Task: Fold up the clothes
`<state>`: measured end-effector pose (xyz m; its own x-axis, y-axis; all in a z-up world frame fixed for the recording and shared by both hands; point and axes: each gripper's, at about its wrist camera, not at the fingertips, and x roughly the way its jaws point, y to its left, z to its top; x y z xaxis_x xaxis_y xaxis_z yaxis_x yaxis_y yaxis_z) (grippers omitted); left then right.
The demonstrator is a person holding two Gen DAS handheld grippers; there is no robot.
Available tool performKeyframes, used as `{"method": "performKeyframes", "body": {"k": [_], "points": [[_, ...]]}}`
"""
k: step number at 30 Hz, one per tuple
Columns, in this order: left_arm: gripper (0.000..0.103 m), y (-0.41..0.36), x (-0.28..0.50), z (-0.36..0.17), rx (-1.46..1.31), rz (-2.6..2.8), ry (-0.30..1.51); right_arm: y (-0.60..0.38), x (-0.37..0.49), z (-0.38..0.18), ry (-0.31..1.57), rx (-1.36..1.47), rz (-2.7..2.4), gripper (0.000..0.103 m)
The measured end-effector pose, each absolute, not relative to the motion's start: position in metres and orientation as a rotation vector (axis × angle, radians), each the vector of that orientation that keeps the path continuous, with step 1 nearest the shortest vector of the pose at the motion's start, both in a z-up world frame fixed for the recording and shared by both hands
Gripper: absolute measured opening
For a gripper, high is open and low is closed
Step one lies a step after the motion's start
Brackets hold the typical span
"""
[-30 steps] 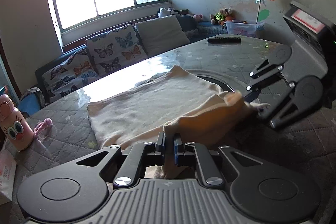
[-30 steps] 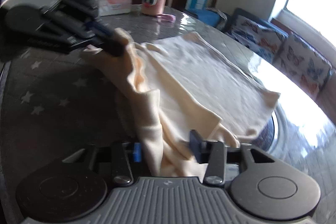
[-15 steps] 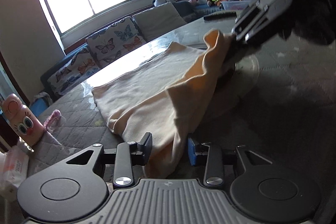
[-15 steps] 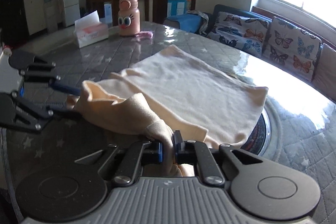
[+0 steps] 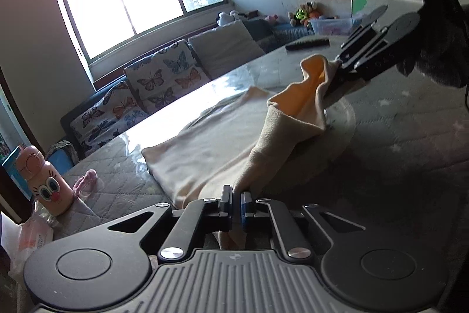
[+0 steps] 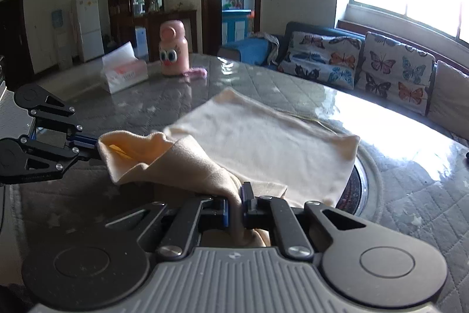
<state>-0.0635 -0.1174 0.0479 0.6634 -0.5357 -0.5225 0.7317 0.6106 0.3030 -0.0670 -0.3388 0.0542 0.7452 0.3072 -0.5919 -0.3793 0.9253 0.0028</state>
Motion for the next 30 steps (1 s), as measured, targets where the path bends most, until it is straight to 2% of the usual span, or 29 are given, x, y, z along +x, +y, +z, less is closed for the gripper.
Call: {"method": "performKeyframes", "body": {"k": [9,15,19,30], "points": [[0.005,-0.086,-0.142,0.090,0.432,-0.811,0.381,-0.336,-0.148,0.086,0.600,-0.085,0.443,0.007],[0.005,-0.077,-0.169,0.095,0.439,-0.842,0.390,-0.330,-0.193,0.100,0.612,-0.089,0.481,0.007],[0.005,-0.081,-0.148,0.090,0.428,-0.832,0.408,-0.331,-0.188,0.100,0.629,-0.084,0.481,0.007],[0.006,-0.120,-0.032,0.067,0.439,-0.791,0.518,-0.352,-0.092,0.077,0.740,0.013,0.423,0.007]]}}
